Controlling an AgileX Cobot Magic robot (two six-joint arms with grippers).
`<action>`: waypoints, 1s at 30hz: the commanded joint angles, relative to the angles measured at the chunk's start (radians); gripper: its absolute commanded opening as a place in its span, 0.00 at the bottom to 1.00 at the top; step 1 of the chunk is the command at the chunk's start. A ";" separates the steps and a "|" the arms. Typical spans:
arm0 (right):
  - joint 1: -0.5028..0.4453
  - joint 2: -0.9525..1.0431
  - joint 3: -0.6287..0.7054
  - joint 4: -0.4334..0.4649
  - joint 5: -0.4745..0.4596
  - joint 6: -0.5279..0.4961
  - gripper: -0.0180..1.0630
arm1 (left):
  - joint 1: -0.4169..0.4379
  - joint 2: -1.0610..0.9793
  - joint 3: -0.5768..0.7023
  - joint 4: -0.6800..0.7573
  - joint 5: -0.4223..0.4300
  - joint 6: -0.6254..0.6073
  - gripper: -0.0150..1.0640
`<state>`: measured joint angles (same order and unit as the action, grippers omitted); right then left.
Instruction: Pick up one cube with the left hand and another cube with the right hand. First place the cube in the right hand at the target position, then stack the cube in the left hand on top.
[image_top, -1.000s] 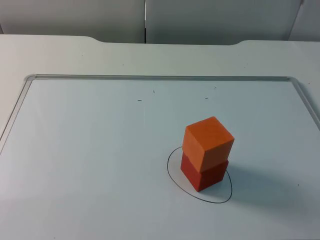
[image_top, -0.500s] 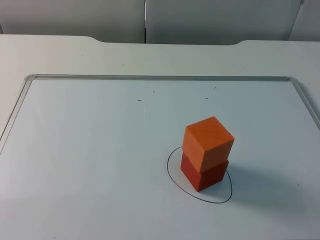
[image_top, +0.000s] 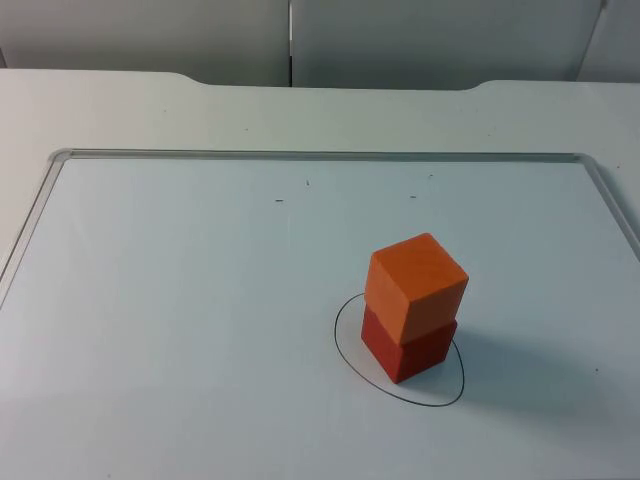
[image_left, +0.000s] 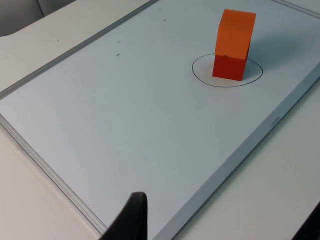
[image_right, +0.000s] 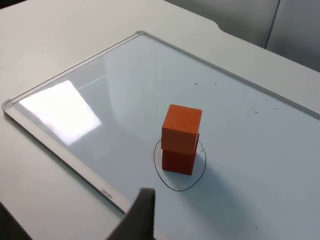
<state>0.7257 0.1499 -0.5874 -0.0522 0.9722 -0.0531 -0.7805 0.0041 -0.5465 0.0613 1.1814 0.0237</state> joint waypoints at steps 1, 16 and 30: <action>0.004 -0.005 0.006 0.006 -0.001 -0.007 0.88 | -0.004 -0.004 -0.003 -0.005 0.002 -0.001 0.98; 0.004 -0.005 0.006 0.006 -0.028 -0.007 0.88 | -0.004 -0.004 0.034 0.001 -0.103 -0.068 0.98; 0.004 -0.005 0.006 0.006 -0.028 -0.007 0.88 | -0.004 -0.004 0.034 -0.003 -0.103 -0.060 0.98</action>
<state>0.7257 0.1499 -0.5874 -0.0522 0.9577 -0.0537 -0.7805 0.0041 -0.5158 0.0651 1.0921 -0.0335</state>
